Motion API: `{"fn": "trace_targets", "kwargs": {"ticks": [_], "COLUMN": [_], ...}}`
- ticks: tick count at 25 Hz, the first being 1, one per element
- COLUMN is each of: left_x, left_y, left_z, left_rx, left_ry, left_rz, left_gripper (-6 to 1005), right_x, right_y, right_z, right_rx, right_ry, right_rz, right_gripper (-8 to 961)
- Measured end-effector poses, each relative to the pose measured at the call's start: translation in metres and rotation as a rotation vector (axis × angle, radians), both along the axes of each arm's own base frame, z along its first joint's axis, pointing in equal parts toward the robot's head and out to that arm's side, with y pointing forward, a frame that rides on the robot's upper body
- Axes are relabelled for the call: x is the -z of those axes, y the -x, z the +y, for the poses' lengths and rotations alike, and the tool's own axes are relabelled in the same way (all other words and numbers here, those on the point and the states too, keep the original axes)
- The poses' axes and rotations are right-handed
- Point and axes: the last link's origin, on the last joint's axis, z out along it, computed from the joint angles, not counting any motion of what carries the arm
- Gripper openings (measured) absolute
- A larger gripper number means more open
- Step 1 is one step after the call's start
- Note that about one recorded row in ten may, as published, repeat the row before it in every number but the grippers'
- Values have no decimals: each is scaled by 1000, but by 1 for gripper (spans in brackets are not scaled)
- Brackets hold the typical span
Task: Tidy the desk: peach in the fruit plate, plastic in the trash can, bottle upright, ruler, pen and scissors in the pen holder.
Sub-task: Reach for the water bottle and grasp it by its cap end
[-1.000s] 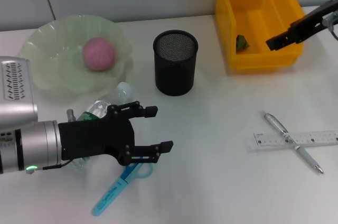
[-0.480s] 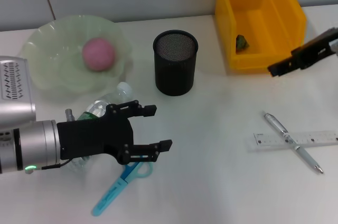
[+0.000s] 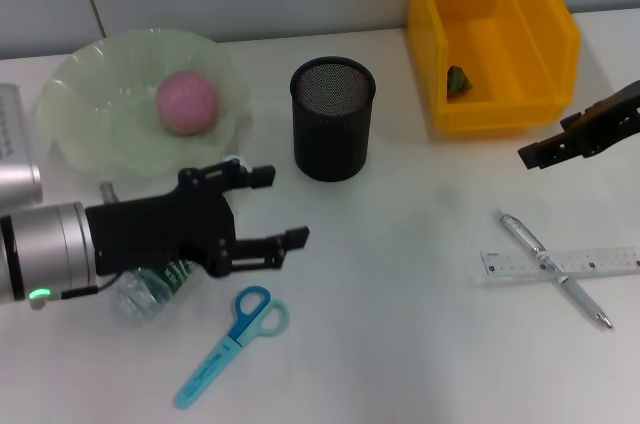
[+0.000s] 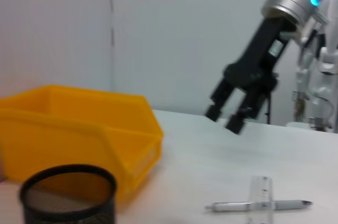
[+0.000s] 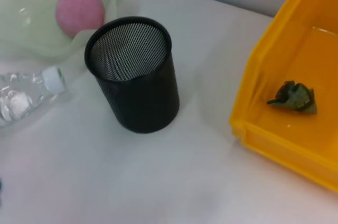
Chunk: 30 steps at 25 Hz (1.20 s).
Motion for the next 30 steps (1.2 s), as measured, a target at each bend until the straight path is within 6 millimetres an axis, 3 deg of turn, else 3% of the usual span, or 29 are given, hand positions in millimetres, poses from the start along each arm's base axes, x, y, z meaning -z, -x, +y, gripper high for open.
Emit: {"fn": "trace_targets", "kwargs": {"ticks": [5, 11, 22, 27, 30], "left_x": [-13, -34, -34, -37, -39], "left_y": [-2, -14, -24, -23, -21], "left_z": [13, 14, 7, 1, -2], "left_rx": [-118, -211, -232, -243, -252], "left_ry": [-25, -83, -91, -87, -83], "left_rz": [48, 147, 180, 178, 176], "left_gripper": [840, 840, 840, 840, 840], "right_x": [0, -2, -2, -3, -3], "right_y": [-4, -4, -1, -2, -13], "right_z": [-2, -3, -6, -23, -41], "right_rx": [8, 6, -93, -285, -397], "right_ry": [-2, -7, -45, -92, -140], "right_rz": [2, 1, 56, 208, 355], "right_gripper": [739, 738, 738, 738, 738]}}
